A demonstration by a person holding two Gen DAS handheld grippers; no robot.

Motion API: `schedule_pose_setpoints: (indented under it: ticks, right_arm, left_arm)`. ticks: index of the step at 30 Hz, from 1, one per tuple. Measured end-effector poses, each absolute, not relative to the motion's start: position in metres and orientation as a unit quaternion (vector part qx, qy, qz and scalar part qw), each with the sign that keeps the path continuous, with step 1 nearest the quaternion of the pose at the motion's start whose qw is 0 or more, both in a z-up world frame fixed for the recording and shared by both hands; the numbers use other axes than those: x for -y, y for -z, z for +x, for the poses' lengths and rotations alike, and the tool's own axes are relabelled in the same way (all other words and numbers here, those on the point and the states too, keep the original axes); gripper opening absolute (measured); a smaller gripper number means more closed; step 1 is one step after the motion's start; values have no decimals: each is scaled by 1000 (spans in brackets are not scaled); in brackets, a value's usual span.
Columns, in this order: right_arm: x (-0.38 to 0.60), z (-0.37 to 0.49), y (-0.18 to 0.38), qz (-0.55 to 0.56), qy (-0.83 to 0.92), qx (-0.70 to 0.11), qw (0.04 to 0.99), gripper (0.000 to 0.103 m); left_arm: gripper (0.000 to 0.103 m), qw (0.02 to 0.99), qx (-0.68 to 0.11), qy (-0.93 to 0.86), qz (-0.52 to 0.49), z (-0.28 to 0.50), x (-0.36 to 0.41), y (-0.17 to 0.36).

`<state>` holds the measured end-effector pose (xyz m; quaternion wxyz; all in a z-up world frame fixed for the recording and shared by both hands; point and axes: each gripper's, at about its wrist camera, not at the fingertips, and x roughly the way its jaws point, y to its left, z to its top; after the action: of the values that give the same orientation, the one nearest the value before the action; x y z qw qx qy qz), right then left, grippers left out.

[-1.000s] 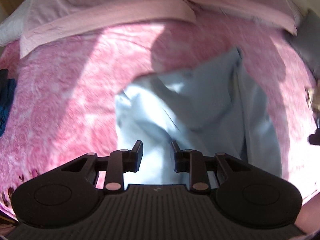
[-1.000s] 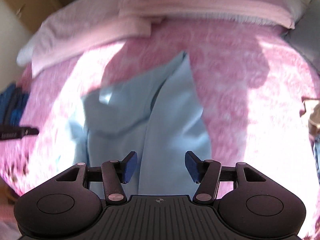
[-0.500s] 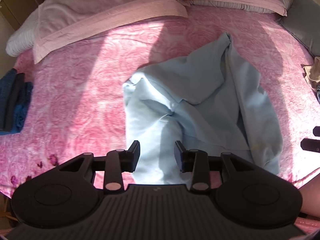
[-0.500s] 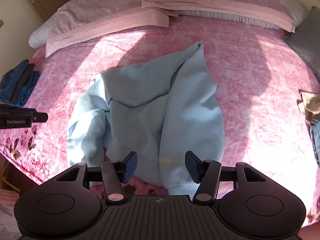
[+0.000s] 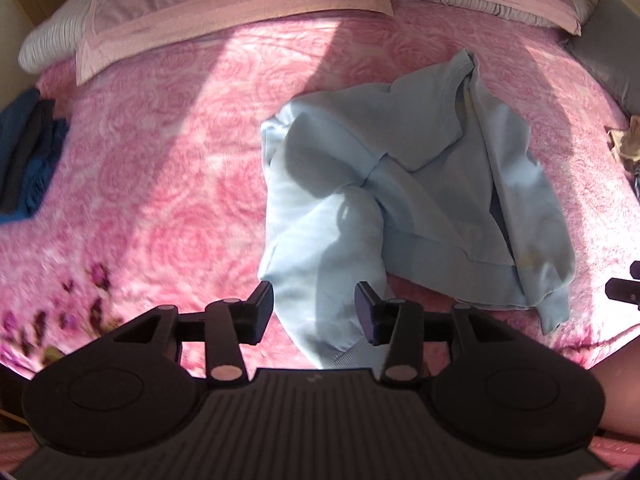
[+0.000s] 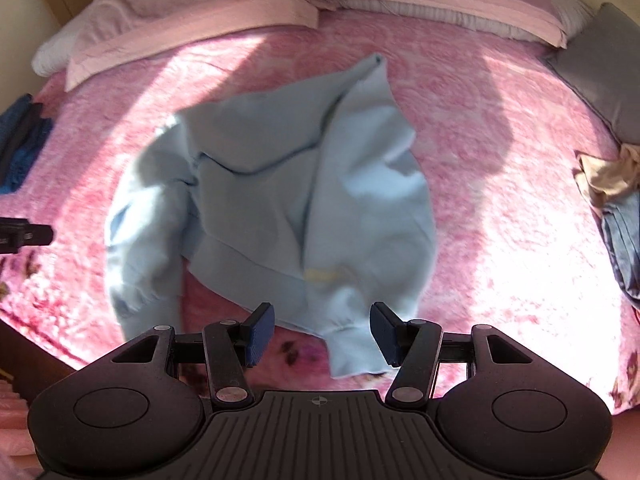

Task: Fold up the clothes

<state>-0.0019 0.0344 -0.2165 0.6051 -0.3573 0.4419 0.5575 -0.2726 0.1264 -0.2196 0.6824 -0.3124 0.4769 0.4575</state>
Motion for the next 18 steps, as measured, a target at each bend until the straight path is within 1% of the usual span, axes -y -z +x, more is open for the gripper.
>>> schedule_pose_setpoints:
  ticks: [1, 2, 6, 10, 14, 16, 18]
  right_arm:
    - [-35, 0, 223, -361, -553, -441, 607, 57]
    - [-35, 3, 230, -364, -550, -440, 609, 57]
    - [-44, 12, 266, -372, -539, -435, 619, 57]
    - [-63, 14, 302, -366, -544, -428, 622, 57]
    - [-87, 10, 326, -349, -563, -411, 626, 57]
    - [-99, 7, 339, -336, -572, -408, 627, 57]
    - [-110, 3, 354, -330, -575, -403, 631, 57]
  left_arm:
    - [47, 681, -474, -457, -322, -277, -125, 227]
    - [48, 679, -472, -456, -330, -281, -124, 236]
    - [49, 670, -470, -455, -350, -288, -124, 276]
    - [49, 657, -469, -472, -355, -290, -140, 317]
    - [49, 659, -447, -502, -338, -293, -168, 339]
    - [55, 664, -438, -516, -318, -291, -182, 347]
    - [57, 670, -431, -527, -296, -288, -194, 356]
